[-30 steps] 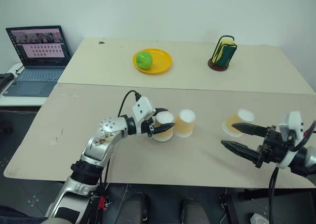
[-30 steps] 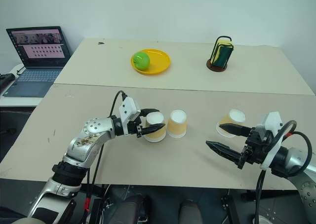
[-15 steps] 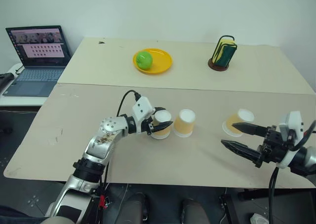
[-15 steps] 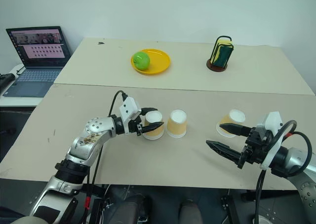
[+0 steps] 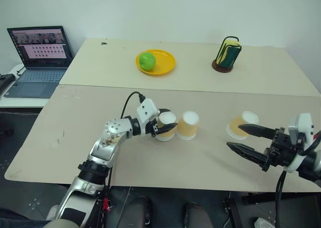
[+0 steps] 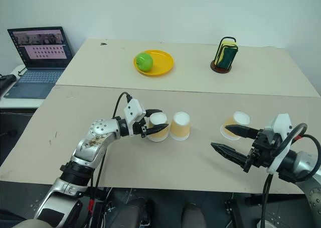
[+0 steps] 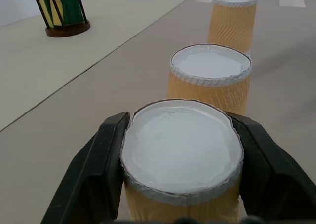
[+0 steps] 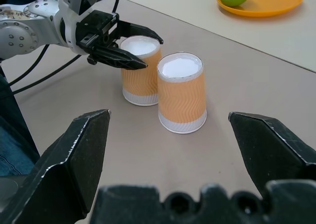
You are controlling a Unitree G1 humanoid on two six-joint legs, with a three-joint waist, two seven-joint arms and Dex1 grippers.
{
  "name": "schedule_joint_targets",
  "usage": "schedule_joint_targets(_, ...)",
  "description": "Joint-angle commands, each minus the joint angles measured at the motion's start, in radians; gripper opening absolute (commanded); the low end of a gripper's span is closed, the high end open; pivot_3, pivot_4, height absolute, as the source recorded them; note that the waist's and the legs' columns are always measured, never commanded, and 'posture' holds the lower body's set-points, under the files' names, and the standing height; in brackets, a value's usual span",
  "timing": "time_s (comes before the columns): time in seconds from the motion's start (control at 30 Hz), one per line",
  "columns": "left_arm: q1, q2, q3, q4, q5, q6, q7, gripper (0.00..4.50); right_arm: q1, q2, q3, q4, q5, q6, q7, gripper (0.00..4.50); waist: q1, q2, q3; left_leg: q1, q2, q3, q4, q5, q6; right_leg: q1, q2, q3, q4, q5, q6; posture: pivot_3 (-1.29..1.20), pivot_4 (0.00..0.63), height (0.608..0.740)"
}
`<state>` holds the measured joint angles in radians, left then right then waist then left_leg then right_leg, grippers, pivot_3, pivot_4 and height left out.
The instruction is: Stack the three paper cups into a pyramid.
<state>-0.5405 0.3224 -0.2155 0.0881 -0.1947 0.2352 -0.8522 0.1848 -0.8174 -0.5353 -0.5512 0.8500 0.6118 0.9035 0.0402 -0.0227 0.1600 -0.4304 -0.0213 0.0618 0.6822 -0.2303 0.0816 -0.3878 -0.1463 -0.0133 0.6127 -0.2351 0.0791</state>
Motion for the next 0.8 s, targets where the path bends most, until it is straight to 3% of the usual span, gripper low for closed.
schedule_joint_targets(0.03, -0.02, -0.01, -0.012, 0.009, 0.009, -0.022, -0.009, 2.51, 0.006, 0.002, -0.051, -0.036, 0.03, -0.016, -0.004, 4.5, -0.001, 0.0, 0.0, 0.0, 0.0, 0.0, 0.0, 0.0, 0.0, 0.0, 0.0, 0.0, 0.0, 0.0, 0.0, 0.0, 0.15, 0.726)
schedule_joint_targets(0.47, -0.025, -0.018, -0.007, 0.015, 0.01, -0.02, -0.024, 2.51, 0.022, 0.006, -0.061, -0.037, 0.031, -0.023, -0.01, 4.5, 0.001, 0.0, 0.0, 0.0, 0.0, 0.0, 0.0, 0.0, 0.0, 0.0, 0.0, 0.0, 0.0, 0.0, 0.0, 0.0, 0.15, 0.726)
schedule_joint_targets(0.5, -0.024, -0.016, -0.008, 0.013, 0.01, -0.017, -0.026, 3.5, 0.022, 0.006, -0.061, -0.037, 0.03, -0.023, -0.01, 4.5, 0.001, 0.0, 0.0, 0.0, 0.0, 0.0, 0.0, 0.0, 0.0, 0.0, 0.0, 0.0, 0.0, 0.0, 0.0, 0.0, 0.15, 0.726)
schedule_joint_targets(0.6, -0.02, -0.013, -0.008, 0.005, 0.011, -0.015, -0.029, 4.47, 0.02, 0.005, -0.059, -0.036, 0.031, -0.023, -0.01, 4.5, -0.001, 0.0, 0.0, 0.0, 0.0, 0.0, 0.0, 0.0, 0.0, 0.0, 0.0, 0.0, 0.0, 0.0, 0.0, 0.0, 0.15, 0.726)
schedule_joint_targets(0.8, -0.016, -0.009, 0.0, -0.007, 0.006, -0.01, -0.03, 4.47, 0.015, 0.002, -0.055, -0.03, 0.029, -0.021, -0.01, 4.5, -0.002, 0.0, 0.0, 0.0, 0.0, 0.0, 0.0, 0.0, 0.0, 0.0, 0.0, 0.0, 0.0, 0.0, 0.0, 0.0, 0.15, 0.726)
